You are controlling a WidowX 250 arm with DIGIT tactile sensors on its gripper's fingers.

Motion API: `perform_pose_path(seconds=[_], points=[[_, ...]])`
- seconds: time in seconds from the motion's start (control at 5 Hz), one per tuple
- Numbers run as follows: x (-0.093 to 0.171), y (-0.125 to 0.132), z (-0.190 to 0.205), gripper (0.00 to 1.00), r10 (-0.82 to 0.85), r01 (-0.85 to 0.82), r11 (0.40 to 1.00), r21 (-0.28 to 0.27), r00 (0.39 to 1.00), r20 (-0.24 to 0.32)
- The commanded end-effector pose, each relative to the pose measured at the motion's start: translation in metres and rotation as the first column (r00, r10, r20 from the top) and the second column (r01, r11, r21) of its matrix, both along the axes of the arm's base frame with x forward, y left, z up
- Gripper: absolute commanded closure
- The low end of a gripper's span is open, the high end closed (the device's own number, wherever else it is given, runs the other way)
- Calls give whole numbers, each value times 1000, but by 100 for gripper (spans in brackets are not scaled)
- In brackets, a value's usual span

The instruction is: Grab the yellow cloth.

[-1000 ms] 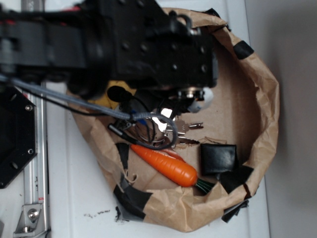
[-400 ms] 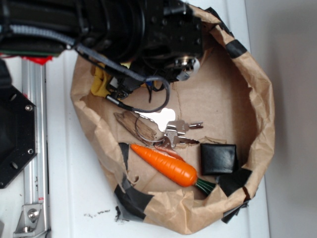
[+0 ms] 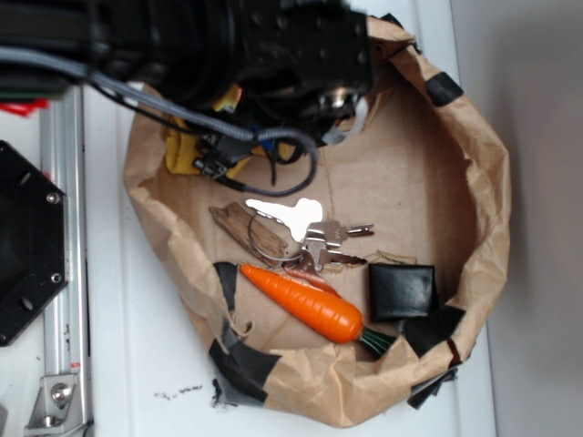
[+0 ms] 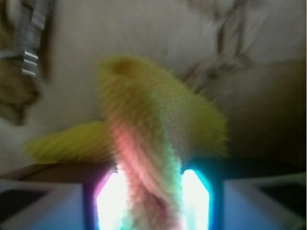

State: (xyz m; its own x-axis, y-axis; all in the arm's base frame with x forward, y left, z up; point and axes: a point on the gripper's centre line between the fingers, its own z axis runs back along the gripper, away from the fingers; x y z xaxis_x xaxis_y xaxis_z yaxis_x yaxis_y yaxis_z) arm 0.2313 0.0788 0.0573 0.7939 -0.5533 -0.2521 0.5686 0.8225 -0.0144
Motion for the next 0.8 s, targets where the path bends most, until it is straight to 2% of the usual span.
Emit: perform_pose_path(seconds=[0.0, 0.2, 0.4, 0.6], points=[[15, -26, 116, 100, 215, -124, 963, -241, 891, 400], [8, -42, 133, 100, 339, -208, 922, -328, 843, 417], [4, -57, 128, 100, 485, -334, 866, -371, 739, 467], [1, -60, 116, 100, 577, -473, 815, -334, 615, 537]])
